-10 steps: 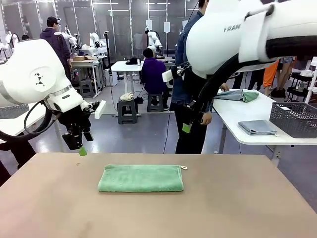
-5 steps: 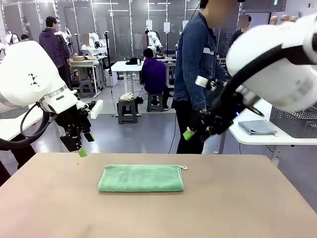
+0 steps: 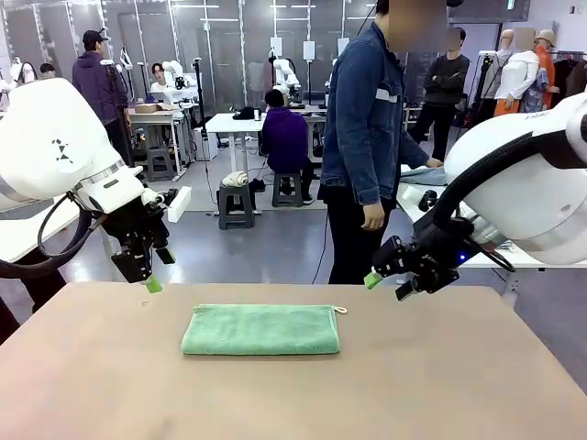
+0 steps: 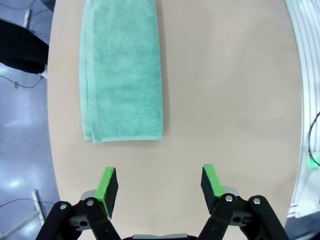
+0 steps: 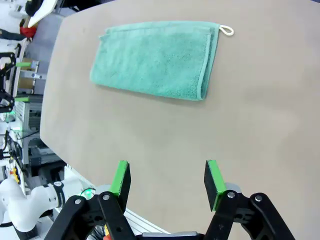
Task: Fold the towels and place them in the basket.
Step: When a person lays out a Towel with hook on the table, fold it in half twice.
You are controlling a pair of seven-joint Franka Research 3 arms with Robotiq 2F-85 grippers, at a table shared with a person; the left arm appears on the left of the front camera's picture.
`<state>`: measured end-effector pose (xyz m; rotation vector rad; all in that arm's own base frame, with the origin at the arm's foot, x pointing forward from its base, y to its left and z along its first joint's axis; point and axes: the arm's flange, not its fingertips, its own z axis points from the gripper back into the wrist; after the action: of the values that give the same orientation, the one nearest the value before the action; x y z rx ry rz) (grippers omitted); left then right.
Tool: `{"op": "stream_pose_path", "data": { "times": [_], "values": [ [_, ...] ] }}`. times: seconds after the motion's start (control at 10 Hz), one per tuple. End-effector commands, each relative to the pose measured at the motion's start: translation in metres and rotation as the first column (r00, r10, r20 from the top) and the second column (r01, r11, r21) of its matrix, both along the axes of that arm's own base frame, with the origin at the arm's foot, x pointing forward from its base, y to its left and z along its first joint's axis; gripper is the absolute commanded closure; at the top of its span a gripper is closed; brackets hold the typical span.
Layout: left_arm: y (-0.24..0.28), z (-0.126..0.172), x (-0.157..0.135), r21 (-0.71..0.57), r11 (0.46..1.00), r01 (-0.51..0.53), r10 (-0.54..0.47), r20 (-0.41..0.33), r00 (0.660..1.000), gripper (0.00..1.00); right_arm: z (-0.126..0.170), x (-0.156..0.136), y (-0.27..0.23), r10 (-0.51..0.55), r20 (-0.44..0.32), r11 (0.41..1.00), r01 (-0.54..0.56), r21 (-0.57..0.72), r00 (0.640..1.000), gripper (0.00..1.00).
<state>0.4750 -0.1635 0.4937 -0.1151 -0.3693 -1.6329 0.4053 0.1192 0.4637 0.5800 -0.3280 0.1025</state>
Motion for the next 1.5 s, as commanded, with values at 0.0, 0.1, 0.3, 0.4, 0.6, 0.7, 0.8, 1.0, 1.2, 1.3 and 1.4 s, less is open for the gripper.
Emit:
{"op": "stream_pose_path", "data": {
  "times": [0.0, 0.1, 0.3, 0.4, 0.6, 0.7, 0.8, 1.0, 1.2, 1.3, 1.4],
  "values": [
    [0.009, -0.008, -0.002, -0.050, 0.999, 0.017, -0.017, 0.014, 1.000, 0.16, 0.005, 0.007, 0.008, -0.018, 0.029, 0.999, 0.016, 0.048, 0.999, 0.26],
    [0.008, -0.010, 0.000, -0.066, 0.998, 0.016, -0.015, 0.004, 1.000, 0.16, 0.000, 0.000, 0.000, 0.000, 0.000, 1.000, 0.000, 0.000, 1.000, 0.26],
    [0.008, -0.012, 0.001, -0.094, 0.996, -0.003, 0.003, -0.008, 1.000, 0.16, 0.000, 0.000, 0.000, 0.000, 0.000, 1.000, 0.000, 0.000, 1.000, 0.26],
    [0.011, -0.012, 0.000, -0.132, 0.991, -0.009, 0.007, -0.010, 1.000, 0.16, 0.000, 0.000, 0.000, 0.000, 0.000, 1.000, 0.000, 0.000, 1.000, 0.26],
    [0.024, -0.013, -0.003, -0.257, 0.966, -0.016, 0.015, -0.008, 1.000, 0.16, 0.000, 0.000, 0.000, 0.000, 0.000, 1.000, 0.000, 0.000, 1.000, 0.26],
    [0.036, -0.011, -0.003, -0.337, 0.941, -0.031, 0.032, -0.002, 0.999, 0.16, 0.000, 0.000, 0.000, 0.000, 0.000, 1.000, 0.000, 0.000, 1.000, 0.26],
    [0.049, -0.008, -0.004, -0.393, 0.918, -0.050, 0.057, 0.005, 0.998, 0.16, 0.000, 0.000, 0.000, 0.000, 0.000, 1.000, 0.000, 0.000, 1.000, 0.26],
    [0.074, -0.003, 0.000, -0.464, 0.885, -0.051, 0.061, 0.008, 0.998, 0.16, -0.005, 0.005, 0.014, -0.006, -0.012, 1.000, 0.006, 0.003, 1.000, 0.26],
    [0.090, -0.002, 0.004, -0.509, 0.860, -0.047, 0.052, -0.004, 0.999, 0.16, -0.027, 0.015, 0.046, -0.040, -0.026, 0.999, 0.039, -0.029, 0.999, 0.26],
    [0.098, -0.003, 0.005, -0.526, 0.849, -0.049, 0.049, -0.014, 0.999, 0.16, -0.038, 0.020, 0.059, -0.055, -0.040, 0.997, 0.053, -0.048, 0.998, 0.26],
    [0.108, -0.004, 0.006, -0.544, 0.838, -0.043, 0.033, -0.028, 0.999, 0.16, -0.051, 0.025, 0.068, -0.070, -0.049, 0.996, 0.068, -0.051, 0.996, 0.26]
  ]
}}
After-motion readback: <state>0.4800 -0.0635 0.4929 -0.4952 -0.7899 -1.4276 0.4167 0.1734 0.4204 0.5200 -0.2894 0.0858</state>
